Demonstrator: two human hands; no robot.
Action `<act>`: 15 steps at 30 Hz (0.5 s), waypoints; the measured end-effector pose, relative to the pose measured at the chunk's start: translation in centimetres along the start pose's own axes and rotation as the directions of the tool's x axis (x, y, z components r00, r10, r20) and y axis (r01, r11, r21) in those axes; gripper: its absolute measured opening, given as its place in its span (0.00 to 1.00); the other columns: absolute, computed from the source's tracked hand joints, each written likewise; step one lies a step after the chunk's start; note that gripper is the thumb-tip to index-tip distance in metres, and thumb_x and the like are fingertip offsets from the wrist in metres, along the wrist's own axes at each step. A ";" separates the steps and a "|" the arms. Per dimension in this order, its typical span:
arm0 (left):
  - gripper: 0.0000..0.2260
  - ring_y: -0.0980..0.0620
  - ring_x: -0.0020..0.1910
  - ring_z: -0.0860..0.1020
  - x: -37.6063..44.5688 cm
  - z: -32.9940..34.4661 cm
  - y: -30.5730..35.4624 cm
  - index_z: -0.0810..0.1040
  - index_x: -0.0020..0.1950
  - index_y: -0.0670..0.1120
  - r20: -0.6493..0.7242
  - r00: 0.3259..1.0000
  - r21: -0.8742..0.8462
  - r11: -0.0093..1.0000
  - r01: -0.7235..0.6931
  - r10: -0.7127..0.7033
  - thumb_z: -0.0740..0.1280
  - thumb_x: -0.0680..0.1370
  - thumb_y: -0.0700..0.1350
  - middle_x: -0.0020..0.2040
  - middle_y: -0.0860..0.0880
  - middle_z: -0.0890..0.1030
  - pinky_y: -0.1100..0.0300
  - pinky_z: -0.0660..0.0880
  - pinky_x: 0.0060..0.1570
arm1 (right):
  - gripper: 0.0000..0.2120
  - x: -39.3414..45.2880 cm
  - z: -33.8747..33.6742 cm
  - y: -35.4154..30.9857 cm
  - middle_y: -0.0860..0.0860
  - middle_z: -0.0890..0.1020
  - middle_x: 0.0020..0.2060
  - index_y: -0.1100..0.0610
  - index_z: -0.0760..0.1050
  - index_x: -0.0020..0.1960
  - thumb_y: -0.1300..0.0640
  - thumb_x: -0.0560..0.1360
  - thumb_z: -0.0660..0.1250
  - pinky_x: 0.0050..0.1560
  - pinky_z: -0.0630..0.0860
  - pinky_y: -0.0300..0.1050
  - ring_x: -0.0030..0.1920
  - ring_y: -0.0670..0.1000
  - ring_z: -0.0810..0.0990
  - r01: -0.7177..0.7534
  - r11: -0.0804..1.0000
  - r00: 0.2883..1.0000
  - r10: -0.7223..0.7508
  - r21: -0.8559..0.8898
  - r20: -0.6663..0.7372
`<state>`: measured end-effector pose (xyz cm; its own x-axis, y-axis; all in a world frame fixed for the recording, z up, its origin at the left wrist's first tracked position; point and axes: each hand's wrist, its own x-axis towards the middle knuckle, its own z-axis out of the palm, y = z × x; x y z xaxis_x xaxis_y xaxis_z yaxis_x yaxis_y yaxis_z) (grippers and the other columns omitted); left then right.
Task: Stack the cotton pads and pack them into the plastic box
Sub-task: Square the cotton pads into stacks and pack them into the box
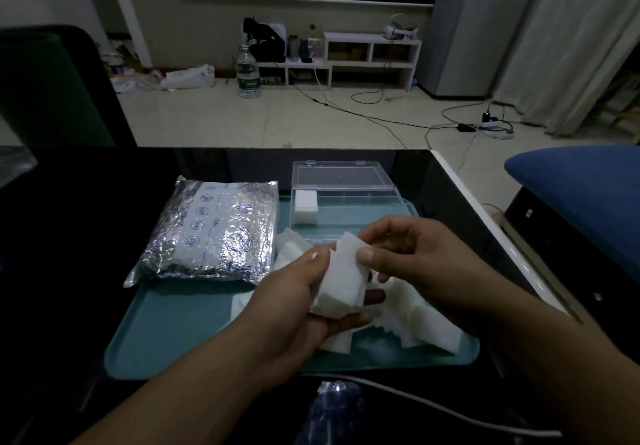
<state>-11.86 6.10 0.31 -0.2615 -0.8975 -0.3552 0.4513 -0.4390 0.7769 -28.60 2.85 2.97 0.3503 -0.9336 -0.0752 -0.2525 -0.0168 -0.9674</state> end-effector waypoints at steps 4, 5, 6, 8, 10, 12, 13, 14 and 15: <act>0.17 0.39 0.48 0.84 -0.1 -0.2 0.3 0.76 0.64 0.45 0.033 0.999 -0.040 0.999 0.012 -0.011 0.54 0.83 0.50 0.53 0.39 0.84 0.52 0.82 0.41 | 0.04 0.5 1.5 0.4 0.52 0.85 0.42 0.60 0.79 0.49 0.62 0.75 0.69 0.43 0.80 0.38 0.41 0.47 0.83 -0.009 1.000 1.000 0.009 0.030 0.002; 0.17 0.39 0.47 0.84 0.0 -0.3 0.4 0.76 0.64 0.44 0.030 0.999 -0.050 0.999 0.015 -0.014 0.54 0.83 0.51 0.53 0.39 0.84 0.53 0.82 0.39 | 0.03 0.7 1.6 0.5 0.52 0.85 0.42 0.59 0.80 0.49 0.62 0.75 0.69 0.45 0.80 0.39 0.42 0.47 0.83 0.001 1.000 1.000 -0.001 0.003 -0.012; 0.18 0.39 0.46 0.85 0.0 -0.4 0.5 0.76 0.64 0.44 0.020 1.000 -0.055 0.998 0.016 -0.014 0.54 0.83 0.52 0.52 0.38 0.84 0.53 0.82 0.38 | 0.03 0.8 1.7 0.6 0.51 0.85 0.43 0.57 0.81 0.48 0.61 0.75 0.69 0.47 0.80 0.39 0.43 0.46 0.83 0.013 0.999 0.999 -0.014 -0.029 -0.032; 0.18 0.41 0.43 0.85 0.1 -0.4 0.6 0.76 0.63 0.44 -0.001 1.000 -0.060 0.998 0.004 -0.004 0.54 0.83 0.53 0.51 0.38 0.85 0.54 0.82 0.36 | 0.03 0.8 1.4 0.8 0.50 0.85 0.42 0.57 0.81 0.47 0.60 0.76 0.68 0.51 0.79 0.42 0.45 0.47 0.83 0.021 0.997 0.997 -0.026 -0.069 -0.069; 0.16 0.43 0.40 0.84 0.1 -0.4 0.7 0.77 0.61 0.44 -0.001 1.000 -0.045 0.999 -0.020 0.020 0.56 0.83 0.51 0.50 0.39 0.85 0.55 0.81 0.35 | 0.04 0.8 0.9 0.8 0.52 0.85 0.41 0.59 0.80 0.48 0.60 0.77 0.67 0.52 0.78 0.44 0.44 0.48 0.82 0.003 0.998 0.998 -0.007 -0.063 -0.067; 0.15 0.44 0.38 0.83 0.1 -0.3 0.6 0.77 0.59 0.44 0.008 0.999 -0.028 0.999 -0.039 0.039 0.56 0.83 0.49 0.48 0.40 0.85 0.55 0.81 0.35 | 0.06 0.7 0.5 0.7 0.53 0.85 0.42 0.61 0.80 0.49 0.61 0.77 0.65 0.52 0.77 0.45 0.44 0.48 0.82 -0.032 0.999 0.999 0.030 -0.042 -0.034; 0.14 0.44 0.37 0.83 0.1 -0.2 0.5 0.77 0.59 0.44 0.012 0.999 -0.022 0.999 -0.046 0.046 0.56 0.84 0.49 0.46 0.40 0.85 0.55 0.80 0.35 | 0.06 0.6 0.2 0.6 0.53 0.84 0.42 0.61 0.81 0.48 0.62 0.77 0.65 0.54 0.77 0.46 0.45 0.49 0.82 -0.048 0.998 0.999 0.047 -0.030 -0.016; 0.14 0.44 0.37 0.82 0.1 -0.2 0.4 0.78 0.59 0.43 0.019 0.998 -0.016 0.999 -0.052 0.052 0.56 0.84 0.49 0.46 0.40 0.85 0.55 0.80 0.36 | 0.06 0.6 0.0 0.5 0.53 0.84 0.42 0.60 0.81 0.48 0.62 0.77 0.65 0.56 0.77 0.48 0.46 0.50 0.82 -0.061 0.998 0.998 0.061 -0.030 -0.005; 0.14 0.44 0.37 0.82 0.1 -0.3 0.4 0.78 0.58 0.44 0.028 0.998 -0.009 0.998 -0.057 0.057 0.56 0.84 0.48 0.45 0.41 0.85 0.54 0.80 0.36 | 0.06 0.6 -0.2 0.5 0.53 0.84 0.43 0.59 0.81 0.47 0.62 0.77 0.65 0.58 0.76 0.50 0.47 0.51 0.82 -0.068 0.997 0.998 0.068 -0.046 0.002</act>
<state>-11.49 5.89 0.43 -0.2585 -0.9197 -0.2956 0.4734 -0.3873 0.7911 -28.69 2.25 2.53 0.3341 -0.9319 -0.1416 -0.3174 0.0302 -0.9478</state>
